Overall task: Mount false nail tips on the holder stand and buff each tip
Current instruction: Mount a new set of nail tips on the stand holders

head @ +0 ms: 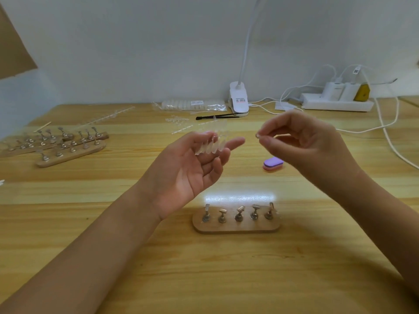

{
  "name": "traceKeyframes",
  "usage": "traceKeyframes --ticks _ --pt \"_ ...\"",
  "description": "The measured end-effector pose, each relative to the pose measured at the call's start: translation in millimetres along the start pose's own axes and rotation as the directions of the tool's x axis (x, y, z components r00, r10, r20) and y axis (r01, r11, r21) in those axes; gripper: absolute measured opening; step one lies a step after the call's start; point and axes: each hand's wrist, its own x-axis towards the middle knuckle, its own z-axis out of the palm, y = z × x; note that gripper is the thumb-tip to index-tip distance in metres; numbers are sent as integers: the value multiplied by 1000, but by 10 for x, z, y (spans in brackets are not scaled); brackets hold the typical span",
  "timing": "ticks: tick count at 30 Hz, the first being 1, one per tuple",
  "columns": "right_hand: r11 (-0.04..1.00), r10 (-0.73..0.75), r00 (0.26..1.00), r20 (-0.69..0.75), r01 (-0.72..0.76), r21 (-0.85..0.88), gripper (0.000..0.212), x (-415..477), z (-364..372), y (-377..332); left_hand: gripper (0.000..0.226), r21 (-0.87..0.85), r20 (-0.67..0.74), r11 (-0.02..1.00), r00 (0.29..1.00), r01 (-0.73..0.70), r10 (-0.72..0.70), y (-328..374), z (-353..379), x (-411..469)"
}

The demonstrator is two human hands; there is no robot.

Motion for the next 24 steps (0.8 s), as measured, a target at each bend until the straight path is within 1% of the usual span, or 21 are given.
traceKeyframes --ticks 3,5,7,10,12,15,18,20,24 --pt "996 -61 998 17 60 64 17 -89 -167 -90 17 -51 -95 997 994 -51 46 24 -54 25" --pt "995 -103 993 56 103 -3 21 -241 -249 -93 17 -89 -174 992 982 -88 71 45 -96 45" --pt "988 -110 992 60 116 -103 23 -420 -280 -25 13 -137 -246 984 966 -116 80 58 -129 57" --pt "987 -50 997 53 58 -148 19 -616 -229 76 9 -176 -306 976 950 -126 67 57 -153 66" --pt "980 -34 996 80 49 -194 20 -649 -162 91 9 -168 -323 979 944 -119 60 44 -159 74" --pt "966 -62 985 161 100 -237 21 -582 -46 37 9 -164 -347 979 936 -120 56 28 -163 78" --pt "952 -78 958 277 154 -266 35 -481 78 -44 10 -160 -350 981 935 -114 52 25 -167 80" --pt "944 -82 940 331 180 -275 39 -415 158 -85 10 -152 -343 983 938 -107 49 16 -166 82" --pt "952 -54 926 373 160 -259 42 -355 324 -82 12 -146 -330 985 943 -92 39 -2 -155 85"
